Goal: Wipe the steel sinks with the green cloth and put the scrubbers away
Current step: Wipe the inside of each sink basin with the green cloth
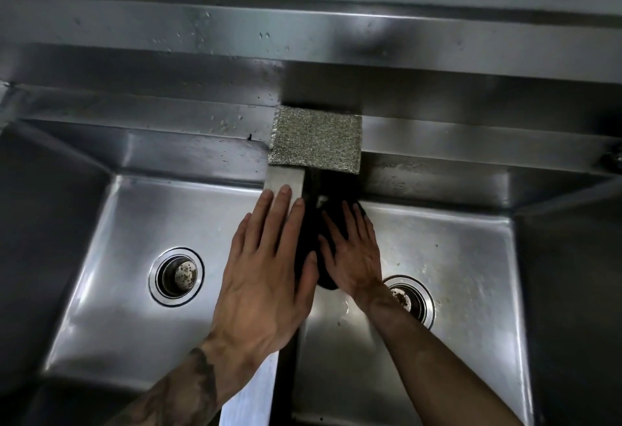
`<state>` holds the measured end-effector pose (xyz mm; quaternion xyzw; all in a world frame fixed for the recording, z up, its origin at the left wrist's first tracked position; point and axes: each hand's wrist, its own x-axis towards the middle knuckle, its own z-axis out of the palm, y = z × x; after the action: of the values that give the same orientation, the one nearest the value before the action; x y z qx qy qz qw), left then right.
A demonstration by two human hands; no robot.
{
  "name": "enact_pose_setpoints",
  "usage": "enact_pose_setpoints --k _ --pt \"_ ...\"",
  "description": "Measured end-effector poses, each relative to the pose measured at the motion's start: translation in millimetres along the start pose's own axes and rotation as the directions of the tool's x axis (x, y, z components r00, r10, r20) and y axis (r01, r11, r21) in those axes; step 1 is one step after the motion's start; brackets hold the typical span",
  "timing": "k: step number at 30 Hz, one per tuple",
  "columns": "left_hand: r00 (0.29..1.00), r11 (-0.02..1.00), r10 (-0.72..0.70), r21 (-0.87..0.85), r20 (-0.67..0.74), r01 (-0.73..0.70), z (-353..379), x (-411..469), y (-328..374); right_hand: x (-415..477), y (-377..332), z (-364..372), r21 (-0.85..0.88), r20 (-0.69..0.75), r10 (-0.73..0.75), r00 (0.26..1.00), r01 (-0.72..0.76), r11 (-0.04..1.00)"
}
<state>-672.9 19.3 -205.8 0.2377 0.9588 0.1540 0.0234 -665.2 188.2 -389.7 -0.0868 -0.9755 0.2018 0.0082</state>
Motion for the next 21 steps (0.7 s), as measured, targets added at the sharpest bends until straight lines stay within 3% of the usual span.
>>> enact_pose_setpoints --k 4,11,16,21 --pt "1.0 1.0 -0.01 0.002 0.01 0.01 -1 0 0 -26 4 -4 -0.012 0.039 -0.055 0.998 0.055 0.998" --pt "0.999 0.999 -0.003 0.036 0.04 0.001 -4 1 2 -159 13 -11 -0.03 0.237 -0.254 0.938 0.269 0.963" --pt "0.999 0.999 -0.008 0.033 0.038 0.007 -5 1 3 -126 3 -7 -0.04 0.166 -0.199 0.966 0.208 0.977" --pt "0.999 0.999 -0.014 0.029 0.032 0.013 -3 0 2 -80 -4 -8 -0.038 0.136 -0.044 0.99 0.049 0.998"
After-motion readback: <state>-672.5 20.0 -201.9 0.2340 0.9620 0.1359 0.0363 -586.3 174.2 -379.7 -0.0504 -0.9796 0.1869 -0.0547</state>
